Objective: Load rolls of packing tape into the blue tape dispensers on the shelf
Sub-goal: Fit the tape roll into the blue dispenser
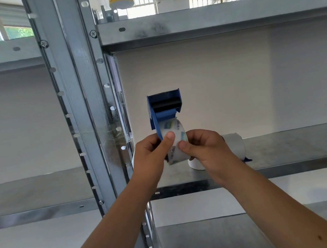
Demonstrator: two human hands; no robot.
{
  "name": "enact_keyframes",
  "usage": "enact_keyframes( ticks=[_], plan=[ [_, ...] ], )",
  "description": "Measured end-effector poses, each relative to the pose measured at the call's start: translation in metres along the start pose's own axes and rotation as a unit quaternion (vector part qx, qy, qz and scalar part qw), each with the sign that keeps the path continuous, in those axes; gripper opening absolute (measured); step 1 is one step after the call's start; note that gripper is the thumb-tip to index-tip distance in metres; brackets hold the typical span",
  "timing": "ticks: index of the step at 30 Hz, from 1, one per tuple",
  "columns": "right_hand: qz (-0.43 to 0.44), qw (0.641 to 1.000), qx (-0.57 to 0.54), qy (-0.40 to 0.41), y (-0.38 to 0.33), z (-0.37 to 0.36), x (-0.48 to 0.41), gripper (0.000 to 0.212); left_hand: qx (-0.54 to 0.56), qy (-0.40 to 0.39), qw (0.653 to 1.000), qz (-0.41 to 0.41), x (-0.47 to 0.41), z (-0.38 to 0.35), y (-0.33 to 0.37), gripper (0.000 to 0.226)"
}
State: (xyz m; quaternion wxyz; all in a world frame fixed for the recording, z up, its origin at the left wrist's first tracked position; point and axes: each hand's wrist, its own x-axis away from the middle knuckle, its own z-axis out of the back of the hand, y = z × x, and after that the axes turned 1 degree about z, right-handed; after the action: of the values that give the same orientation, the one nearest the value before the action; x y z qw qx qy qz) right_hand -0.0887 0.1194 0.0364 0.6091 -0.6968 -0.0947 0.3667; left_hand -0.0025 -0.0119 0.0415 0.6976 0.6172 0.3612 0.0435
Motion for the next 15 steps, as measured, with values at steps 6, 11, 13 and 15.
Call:
enact_keyframes(
  ticks=[6,11,13,15],
  plan=[
    [0.023,0.995,0.084,-0.037,-0.009,0.001,0.002,0.013,0.055,-0.016,0.994,0.095,-0.004,-0.006,0.015,0.030],
    [0.028,0.998,0.025,0.058,-0.028,0.006,-0.005,0.012,0.064,0.007,0.992,0.112,0.001,-0.012,0.017,0.019],
    [0.057,0.993,0.035,0.094,-0.035,0.010,-0.014,0.010,0.067,0.010,0.991,0.115,0.001,-0.014,0.017,0.015],
    [0.069,0.990,0.107,0.068,-0.042,0.007,-0.022,0.015,0.051,0.011,0.992,0.115,0.001,-0.014,0.017,0.015]
  ],
)
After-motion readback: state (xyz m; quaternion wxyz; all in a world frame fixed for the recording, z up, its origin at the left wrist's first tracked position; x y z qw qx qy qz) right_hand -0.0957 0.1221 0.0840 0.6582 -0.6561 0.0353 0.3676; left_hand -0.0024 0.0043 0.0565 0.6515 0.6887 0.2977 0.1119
